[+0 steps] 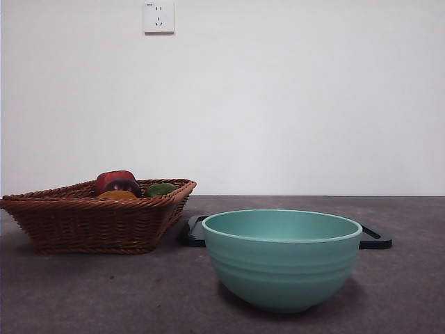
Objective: Pick up the wifruite, put it on the bowl, pick up the plate, put it on desk
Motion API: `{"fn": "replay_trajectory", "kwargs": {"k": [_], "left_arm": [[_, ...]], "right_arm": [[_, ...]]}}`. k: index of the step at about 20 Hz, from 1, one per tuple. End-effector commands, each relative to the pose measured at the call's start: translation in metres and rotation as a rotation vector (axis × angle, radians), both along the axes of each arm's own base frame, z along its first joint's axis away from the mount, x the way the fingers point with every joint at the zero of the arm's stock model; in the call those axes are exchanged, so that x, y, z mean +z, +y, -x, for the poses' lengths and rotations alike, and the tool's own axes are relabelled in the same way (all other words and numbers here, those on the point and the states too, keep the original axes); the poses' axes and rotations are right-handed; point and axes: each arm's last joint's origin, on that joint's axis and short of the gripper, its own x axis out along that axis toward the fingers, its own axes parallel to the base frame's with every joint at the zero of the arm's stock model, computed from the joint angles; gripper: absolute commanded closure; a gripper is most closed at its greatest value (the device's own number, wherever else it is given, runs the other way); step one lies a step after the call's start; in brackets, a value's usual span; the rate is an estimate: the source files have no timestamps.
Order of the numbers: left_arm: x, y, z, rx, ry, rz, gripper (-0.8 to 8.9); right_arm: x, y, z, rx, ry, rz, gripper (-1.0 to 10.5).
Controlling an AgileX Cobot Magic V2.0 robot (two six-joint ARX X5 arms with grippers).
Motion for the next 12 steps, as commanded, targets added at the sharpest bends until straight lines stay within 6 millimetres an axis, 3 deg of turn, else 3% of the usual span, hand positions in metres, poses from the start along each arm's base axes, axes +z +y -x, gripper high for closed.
{"fn": "replay_trajectory", "kwargs": {"k": [1, 7, 12], "left_arm": [[0.002, 0.0, 0.003, -0.022, 0.008, -0.009, 7.87], [-0.003, 0.0, 0.006, -0.042, 0.067, -0.033, 6.55], [-0.007, 0.0, 0.007, -0.066, 0.079, -0.074, 6.53]], "right_arm": [[-0.001, 0.0, 0.004, 0.025, 0.024, 0.051, 9.4], [-0.013, 0.001, 0.01, 0.125, 0.13, 0.082, 9.4], [-0.014, 0.004, 0.013, 0.228, 0.138, 0.069, 9.4]]}}
